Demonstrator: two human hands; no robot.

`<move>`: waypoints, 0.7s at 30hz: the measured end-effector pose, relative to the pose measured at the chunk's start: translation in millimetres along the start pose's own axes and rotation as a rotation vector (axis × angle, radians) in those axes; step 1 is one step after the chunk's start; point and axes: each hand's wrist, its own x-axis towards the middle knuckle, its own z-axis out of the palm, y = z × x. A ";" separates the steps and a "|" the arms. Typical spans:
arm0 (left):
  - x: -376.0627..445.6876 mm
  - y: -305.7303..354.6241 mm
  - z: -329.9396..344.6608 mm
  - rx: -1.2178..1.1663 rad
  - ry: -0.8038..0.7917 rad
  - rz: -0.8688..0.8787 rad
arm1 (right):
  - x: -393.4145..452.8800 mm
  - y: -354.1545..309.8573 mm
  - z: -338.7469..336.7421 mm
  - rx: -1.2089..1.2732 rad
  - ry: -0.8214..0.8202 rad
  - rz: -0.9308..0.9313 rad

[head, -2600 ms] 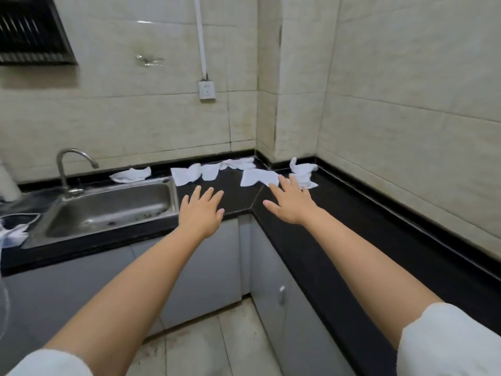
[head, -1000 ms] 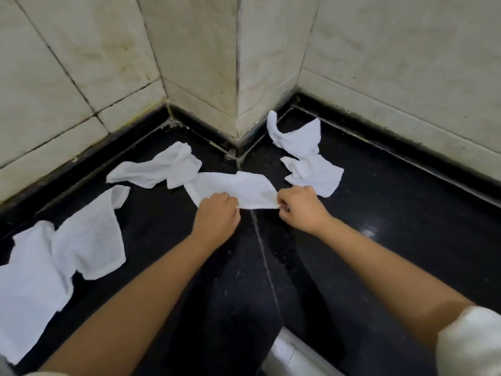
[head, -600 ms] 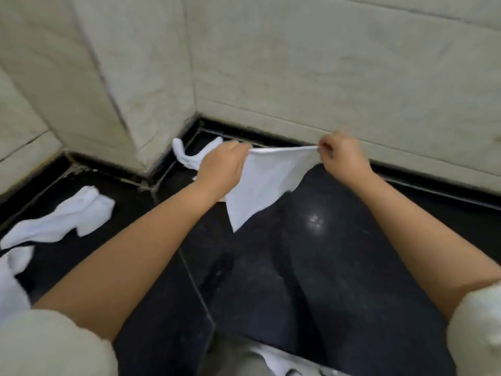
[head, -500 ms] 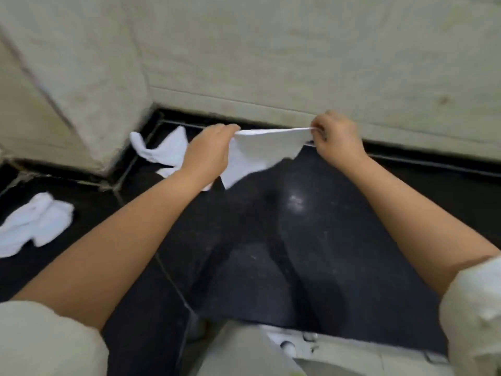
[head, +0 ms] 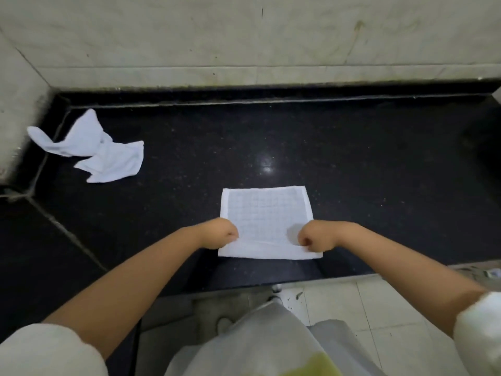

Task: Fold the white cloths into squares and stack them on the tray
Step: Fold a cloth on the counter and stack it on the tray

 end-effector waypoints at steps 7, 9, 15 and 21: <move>6.3 -6.7 -27.1 -0.130 0.155 -0.100 | 5.4 25.2 -42.2 0.179 0.228 0.028; 11.3 -10.8 -41.2 -0.150 0.334 -0.128 | 11.0 33.6 -55.9 0.241 0.400 0.053; 48.3 -15.1 -57.2 -0.009 0.540 -0.266 | 41.7 52.4 -60.8 0.301 0.589 0.185; 69.6 -21.5 -44.9 0.045 0.621 -0.357 | 65.2 56.3 -50.7 0.270 0.574 0.205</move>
